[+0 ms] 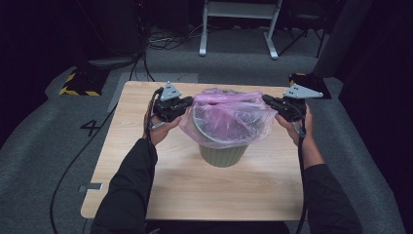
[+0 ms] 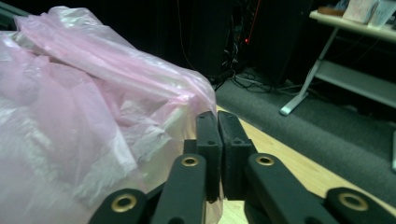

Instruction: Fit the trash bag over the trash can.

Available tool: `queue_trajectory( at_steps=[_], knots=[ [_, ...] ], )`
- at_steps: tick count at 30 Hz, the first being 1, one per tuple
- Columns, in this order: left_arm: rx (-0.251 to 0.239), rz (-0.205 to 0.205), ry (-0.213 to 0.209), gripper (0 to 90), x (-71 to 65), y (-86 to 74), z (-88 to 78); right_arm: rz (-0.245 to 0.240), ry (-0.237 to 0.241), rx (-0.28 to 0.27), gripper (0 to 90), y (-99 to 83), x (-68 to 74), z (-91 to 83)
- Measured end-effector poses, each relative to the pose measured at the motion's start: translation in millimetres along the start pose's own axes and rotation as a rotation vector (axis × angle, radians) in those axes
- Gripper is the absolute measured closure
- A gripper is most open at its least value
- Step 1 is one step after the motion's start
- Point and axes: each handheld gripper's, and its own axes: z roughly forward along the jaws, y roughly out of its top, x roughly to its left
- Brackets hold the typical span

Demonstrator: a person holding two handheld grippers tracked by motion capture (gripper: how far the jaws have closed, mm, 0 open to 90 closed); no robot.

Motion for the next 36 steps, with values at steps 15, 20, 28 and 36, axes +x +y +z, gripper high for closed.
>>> queue_trajectory(
  at_steps=[15,20,28,36],
  knots=[
    [0.122,-0.103,-0.036,86.8,6.3,-17.7,47.2,0.12,0.018,0.124,90.0,-16.6,-4.4,33.0],
    [0.152,-0.108,-0.032,88.7,6.6,-21.1,55.8,0.12,0.01,0.141,90.0,-22.5,-5.6,40.5],
    [0.208,-0.117,-0.038,89.1,4.0,-23.3,69.3,0.149,0.012,0.163,90.0,-28.6,-8.0,49.9],
    [0.267,-0.116,-0.039,89.0,2.5,-30.1,79.3,0.17,0.007,0.2,90.0,-37.1,-7.2,59.2]
  ],
)
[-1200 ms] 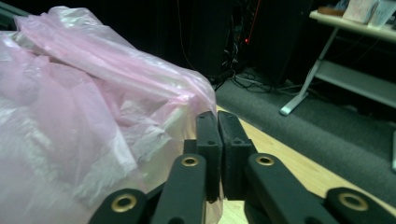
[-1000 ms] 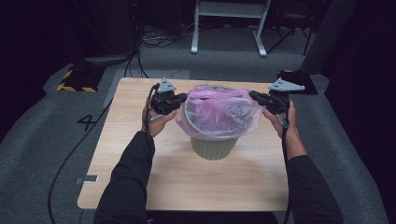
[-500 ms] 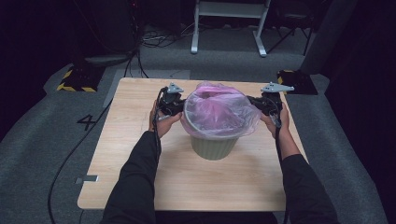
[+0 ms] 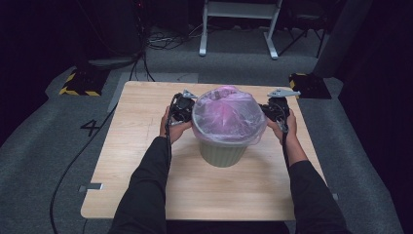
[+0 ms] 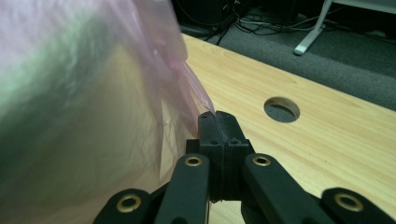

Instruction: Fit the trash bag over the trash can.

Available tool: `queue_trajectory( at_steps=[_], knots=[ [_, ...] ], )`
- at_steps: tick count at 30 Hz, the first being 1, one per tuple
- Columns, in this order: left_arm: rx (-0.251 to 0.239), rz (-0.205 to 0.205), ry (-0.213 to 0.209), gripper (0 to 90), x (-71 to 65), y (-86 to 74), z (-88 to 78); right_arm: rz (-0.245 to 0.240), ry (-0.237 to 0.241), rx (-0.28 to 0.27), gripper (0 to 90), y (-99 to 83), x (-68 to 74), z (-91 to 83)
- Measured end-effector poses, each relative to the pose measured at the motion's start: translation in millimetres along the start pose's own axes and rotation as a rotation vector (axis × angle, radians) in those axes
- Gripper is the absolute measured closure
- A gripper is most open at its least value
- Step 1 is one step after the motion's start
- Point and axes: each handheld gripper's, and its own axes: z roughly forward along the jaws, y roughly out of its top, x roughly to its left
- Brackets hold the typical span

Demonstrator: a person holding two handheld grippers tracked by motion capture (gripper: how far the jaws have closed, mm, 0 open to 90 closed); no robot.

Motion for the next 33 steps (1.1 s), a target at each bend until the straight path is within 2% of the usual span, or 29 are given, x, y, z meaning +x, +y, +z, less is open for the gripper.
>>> queue_trajectory(
  at_steps=[2,6,7,9,10,12,14,16,17,19,21,23,26,27,30,33],
  knots=[
    [-0.007,-0.004,-0.009,88.6,1.0,-2.7,-0.8,0.003,0.015,-0.004,90.0,-4.5,-1.4,1.1],
    [-0.013,-0.007,-0.007,87.2,5.1,-10.5,-5.1,0.002,0.011,-0.003,90.0,-11.1,-4.1,-2.8],
    [-0.019,-0.019,-0.008,87.1,6.7,-13.2,-7.3,0.002,0.011,-0.005,90.0,-12.8,-5.1,-4.4],
    [-0.034,-0.019,-0.003,82.8,8.6,-16.9,-12.3,0.006,0.012,-0.021,90.0,-15.8,-7.0,-8.6],
    [-0.041,-0.022,0.002,77.6,9.3,-18.2,-14.7,-0.004,0.017,-0.033,89.7,-17.4,-7.4,-11.6],
    [-0.072,-0.029,-0.004,74.9,12.5,-22.3,-22.9,-0.011,0.012,-0.04,87.4,-19.3,-7.7,-15.8],
    [-0.103,-0.041,0.002,62.7,14.4,-24.7,-31.2,-0.028,0.022,-0.062,82.2,-21.1,-8.2,-21.3],
    [-0.123,-0.035,-0.005,52.5,15.3,-26.0,-38.9,-0.037,0.008,-0.068,73.9,-21.1,-9.8,-26.4],
    [-0.125,-0.024,0.012,47.2,14.2,-26.5,-44.7,-0.035,0.006,-0.076,69.4,-21.0,-10.5,-29.0],
    [-0.143,-0.01,0.014,40.4,13.9,-28.5,-55.6,-0.038,0.014,-0.097,63.6,-21.5,-11.9,-37.2],
    [-0.168,-0.009,0.03,29.6,13.5,-30.5,-67.3,-0.064,-0.005,-0.098,53.0,-21.7,-12.3,-44.9],
    [-0.205,-0.002,0.016,23.5,13.5,-32.7,-80.2,-0.086,-0.006,-0.099,45.6,-22.1,-12.7,-54.0],
    [-0.238,0.026,-0.016,21.4,8.8,-35.5,-96.1,-0.137,-0.019,-0.112,39.4,-21.8,-10.6,-67.0],
    [-0.247,0.064,-0.026,19.8,3.2,-37.3,-104.0,-0.149,-0.018,-0.113,37.4,-21.4,-9.7,-70.2],
    [-0.248,0.124,-0.053,18.2,-10.3,-40.4,-113.1,-0.197,0.002,-0.139,33.7,-20.2,-4.9,-84.6],
    [-0.239,0.195,-0.091,17.0,-29.1,-44.6,-119.9,-0.249,0.029,-0.141,29.7,-19.1,1.8,-93.9]
  ],
)
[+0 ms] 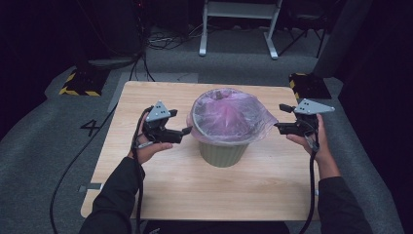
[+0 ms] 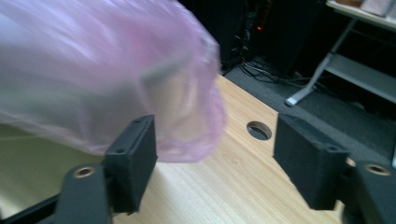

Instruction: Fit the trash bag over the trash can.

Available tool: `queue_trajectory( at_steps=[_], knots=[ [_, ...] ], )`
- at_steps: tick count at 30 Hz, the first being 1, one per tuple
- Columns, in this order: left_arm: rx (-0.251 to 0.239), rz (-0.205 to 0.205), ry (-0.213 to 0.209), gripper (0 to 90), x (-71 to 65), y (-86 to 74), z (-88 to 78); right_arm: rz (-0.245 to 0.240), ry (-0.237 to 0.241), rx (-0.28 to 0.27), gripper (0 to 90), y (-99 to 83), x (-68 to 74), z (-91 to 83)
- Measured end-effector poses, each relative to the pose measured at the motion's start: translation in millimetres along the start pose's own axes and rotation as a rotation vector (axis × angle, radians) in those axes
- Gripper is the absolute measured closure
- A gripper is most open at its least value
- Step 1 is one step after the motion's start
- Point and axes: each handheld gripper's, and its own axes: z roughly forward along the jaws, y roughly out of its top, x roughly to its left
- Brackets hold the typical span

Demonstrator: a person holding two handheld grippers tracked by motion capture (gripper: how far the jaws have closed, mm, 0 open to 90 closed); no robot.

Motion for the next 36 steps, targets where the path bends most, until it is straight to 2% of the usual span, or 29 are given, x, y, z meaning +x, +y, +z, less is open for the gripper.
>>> queue_trajectory(
  at_steps=[1,2,4,5,9,12,15,16,18,19,20,22,26,27,29,31,34,36],
  knots=[
    [0.001,0.03,-0.017,16.5,-8.1,0.4,-1.1,-0.014,0.013,-0.002,29.3,1.1,2.5,-2.6],
    [0.005,0.036,-0.025,16.5,-12.7,0.7,-1.4,-0.027,0.037,-0.006,29.4,2.0,5.0,-5.3],
    [0.007,0.065,-0.036,16.4,-24.0,1.6,-2.6,-0.044,0.047,-0.002,27.4,2.7,9.3,-8.9],
    [0.005,0.077,-0.048,16.5,-28.2,2.2,-3.2,-0.059,0.069,-0.006,26.9,3.0,12.5,-11.4],
    [0.001,0.095,-0.05,19.5,-34.9,3.3,-3.1,-0.132,0.1,0.015,25.3,1.5,24.4,-18.6],
    [0.009,0.092,-0.07,24.4,-36.5,1.6,0.7,-0.159,0.113,0.002,24.7,-0.1,31.3,-22.8],
    [0.02,0.087,-0.08,24.3,-36.7,-0.9,5.0,-0.177,0.061,-0.007,28.5,1.5,36.1,-24.5],
    [0.03,0.087,-0.082,22.8,-36.4,-1.8,6.8,-0.18,0.059,-0.02,31.0,2.2,36.9,-25.1],
    [0.038,0.088,-0.086,22.3,-36.5,-3.2,9.1,-0.197,0.022,-0.047,42.2,5.0,39.6,-27.1],
    [0.042,0.094,-0.08,23.3,-37.0,-3.7,10.2,-0.204,0.028,-0.065,47.8,6.0,40.6,-28.3],
    [0.047,0.103,-0.071,26.1,-37.4,-4.1,11.6,-0.21,0.033,-0.084,52.0,7.0,42.0,-29.4],
    [0.057,0.111,-0.043,38.4,-37.7,-4.4,14.1,-0.233,0.028,-0.104,64.7,9.0,45.2,-30.8],
    [0.058,0.142,-0.036,67.1,-38.1,-6.9,15.8,-0.273,0.039,-0.119,87.1,10.3,52.7,-31.4],
    [0.052,0.145,-0.039,75.8,-37.9,-7.9,15.9,-0.28,0.051,-0.116,90.0,9.8,54.8,-31.0],
    [0.038,0.144,-0.05,85.4,-37.5,-10.3,16.0,-0.287,0.066,-0.097,90.0,7.8,57.7,-29.6],
    [0.042,0.149,-0.06,89.4,-37.2,-13.2,16.7,-0.284,0.086,-0.08,90.0,4.8,59.8,-28.0],
    [0.063,0.158,-0.064,89.8,-37.6,-18.2,19.3,-0.289,0.115,-0.072,90.0,-1.0,61.8,-26.6],
    [0.076,0.16,-0.056,89.8,-37.7,-21.7,21.6,-0.281,0.138,-0.042,90.0,-7.1,63.9,-22.8]
  ],
)
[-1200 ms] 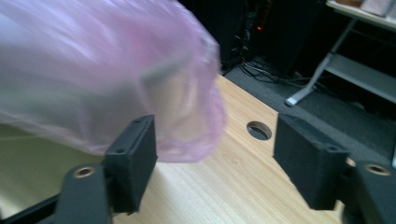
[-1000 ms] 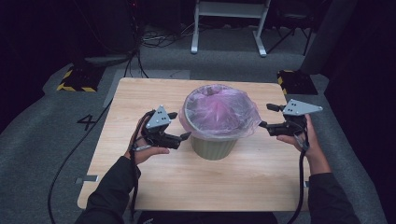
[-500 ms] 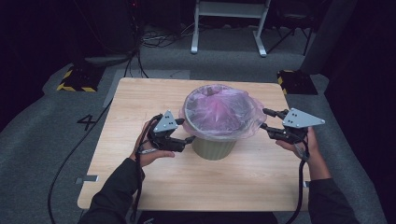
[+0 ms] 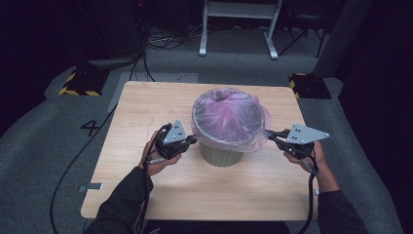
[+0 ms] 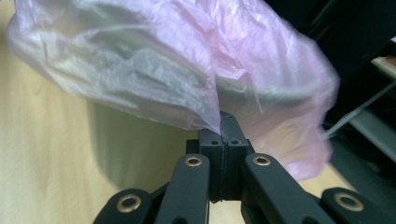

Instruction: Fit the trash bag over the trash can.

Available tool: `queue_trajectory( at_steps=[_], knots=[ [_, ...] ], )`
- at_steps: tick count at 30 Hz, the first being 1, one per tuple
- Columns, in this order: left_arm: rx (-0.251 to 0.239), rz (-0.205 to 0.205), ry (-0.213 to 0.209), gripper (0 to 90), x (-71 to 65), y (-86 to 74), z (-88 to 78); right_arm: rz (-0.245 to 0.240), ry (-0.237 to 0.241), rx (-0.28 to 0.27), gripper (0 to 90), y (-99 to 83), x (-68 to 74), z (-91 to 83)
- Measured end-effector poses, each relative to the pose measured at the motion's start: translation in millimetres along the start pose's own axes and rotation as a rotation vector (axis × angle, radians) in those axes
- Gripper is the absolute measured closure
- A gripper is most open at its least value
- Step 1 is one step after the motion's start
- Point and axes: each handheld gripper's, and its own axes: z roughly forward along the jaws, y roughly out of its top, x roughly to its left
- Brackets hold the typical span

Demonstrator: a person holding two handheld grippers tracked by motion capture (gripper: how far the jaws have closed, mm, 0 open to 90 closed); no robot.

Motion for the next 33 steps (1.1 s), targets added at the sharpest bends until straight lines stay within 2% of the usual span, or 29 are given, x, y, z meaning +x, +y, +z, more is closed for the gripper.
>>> queue_trajectory(
  at_steps=[2,5,8,11,13,14,17,20,25,31,33],
  knots=[
    [0.023,0.002,-0.003,89.8,0.3,-4.3,3.9,-0.004,0.017,0.025,90.0,-4.9,2.6,4.2],
    [0.064,0.004,0.011,89.8,1.0,-10.7,10.8,0.02,0.043,0.07,90.0,-14.2,4.5,13.5],
    [0.081,-0.02,0.01,89.7,4.5,-17.3,16.5,0.051,0.067,0.107,90.0,-20.2,2.0,20.6],
    [0.095,-0.037,0.018,89.7,8.9,-23.5,22.8,0.079,0.093,0.196,90.0,-27.9,-1.8,34.1],
    [0.103,-0.042,0.027,89.6,10.6,-27.2,27.0,0.097,0.112,0.228,90.0,-31.5,-4.0,40.9],
    [0.106,-0.06,0.025,89.6,12.7,-29.8,30.3,0.098,0.112,0.239,90.0,-33.2,-4.7,43.9],
    [0.116,-0.078,0.026,89.6,15.8,-33.4,36.5,0.143,0.133,0.262,90.0,-39.9,-7.3,55.8],
    [0.126,-0.094,0.022,89.4,18.4,-35.6,41.8,0.158,0.156,0.3,90.0,-45.3,-8.7,66.8],
    [0.13,-0.09,0.037,88.8,19.4,-40.4,48.8,0.209,0.169,0.315,89.9,-53.3,-11.7,79.4],
    [0.137,-0.122,0.026,84.3,21.4,-48.8,52.2,0.223,0.167,0.34,89.8,-57.0,-11.4,85.1],
    [0.135,-0.121,0.023,86.1,22.1,-50.5,51.4,0.229,0.169,0.35,89.9,-58.7,-12.2,85.9]
  ],
)
